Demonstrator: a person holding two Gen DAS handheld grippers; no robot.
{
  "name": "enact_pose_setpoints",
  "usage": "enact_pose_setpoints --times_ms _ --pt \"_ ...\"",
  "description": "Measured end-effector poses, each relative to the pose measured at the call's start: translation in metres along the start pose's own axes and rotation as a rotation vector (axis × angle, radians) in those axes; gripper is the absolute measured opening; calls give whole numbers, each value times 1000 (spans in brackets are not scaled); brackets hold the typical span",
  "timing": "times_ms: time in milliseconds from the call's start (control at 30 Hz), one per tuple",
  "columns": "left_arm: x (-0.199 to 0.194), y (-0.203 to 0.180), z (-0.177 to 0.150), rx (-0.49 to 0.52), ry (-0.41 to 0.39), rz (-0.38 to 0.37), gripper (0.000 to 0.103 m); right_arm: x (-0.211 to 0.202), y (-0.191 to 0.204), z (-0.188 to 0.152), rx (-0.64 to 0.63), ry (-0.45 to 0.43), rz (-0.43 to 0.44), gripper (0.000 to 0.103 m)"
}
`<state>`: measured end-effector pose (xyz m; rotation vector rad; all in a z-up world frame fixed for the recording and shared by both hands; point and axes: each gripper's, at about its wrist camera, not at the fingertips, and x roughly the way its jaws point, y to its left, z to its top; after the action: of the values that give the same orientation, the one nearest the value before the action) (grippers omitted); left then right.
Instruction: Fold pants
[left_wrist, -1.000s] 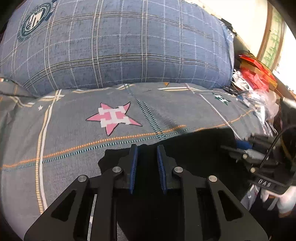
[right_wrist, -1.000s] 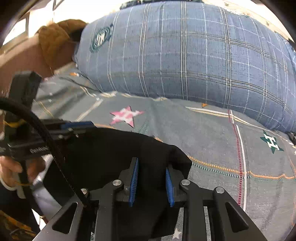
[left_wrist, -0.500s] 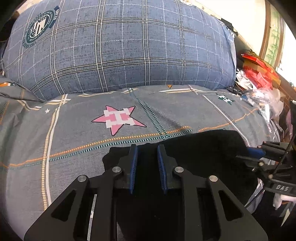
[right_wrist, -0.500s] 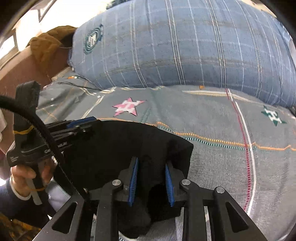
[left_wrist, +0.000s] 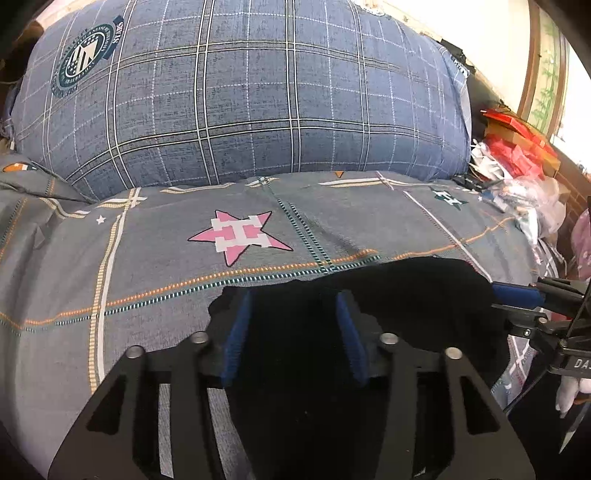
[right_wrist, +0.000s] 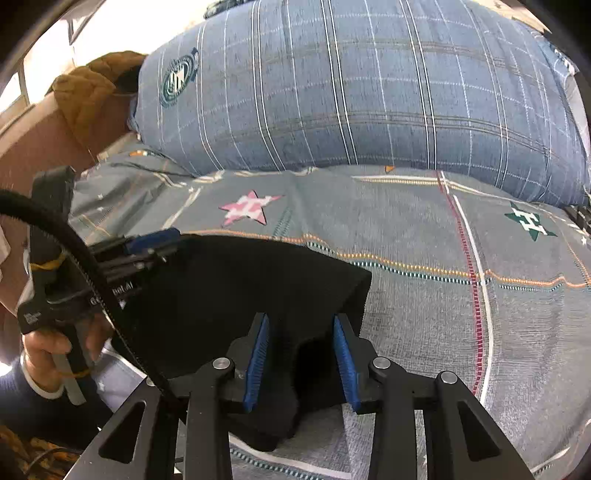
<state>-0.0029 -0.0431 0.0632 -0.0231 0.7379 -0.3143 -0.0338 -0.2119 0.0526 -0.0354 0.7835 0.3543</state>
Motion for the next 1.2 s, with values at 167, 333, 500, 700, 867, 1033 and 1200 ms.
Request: enact_pose_setpoints --times_ms 167,333,500,700,867,1033,1200 --pt "-8 -3 -4 8 0 9 50 -9 10 0 8 -32 31 49" --pt "-21 5 -13 -11 18 -23 50 -6 18 -3 -4 -14 25 51" --pt "-23 23 -18 -76 69 -61 52 6 1 -19 92 26 60 52" --pt "-18 52 -20 -196 115 -138 60 21 -17 -30 187 53 104 63" --pt "-9 56 -23 -221 160 -201 68 16 -22 -32 194 65 132 65" --pt "2 47 -30 -215 198 -233 69 24 -33 -39 263 76 221 66" --pt "8 49 -32 -240 203 -237 79 32 -40 -48 341 53 300 69"
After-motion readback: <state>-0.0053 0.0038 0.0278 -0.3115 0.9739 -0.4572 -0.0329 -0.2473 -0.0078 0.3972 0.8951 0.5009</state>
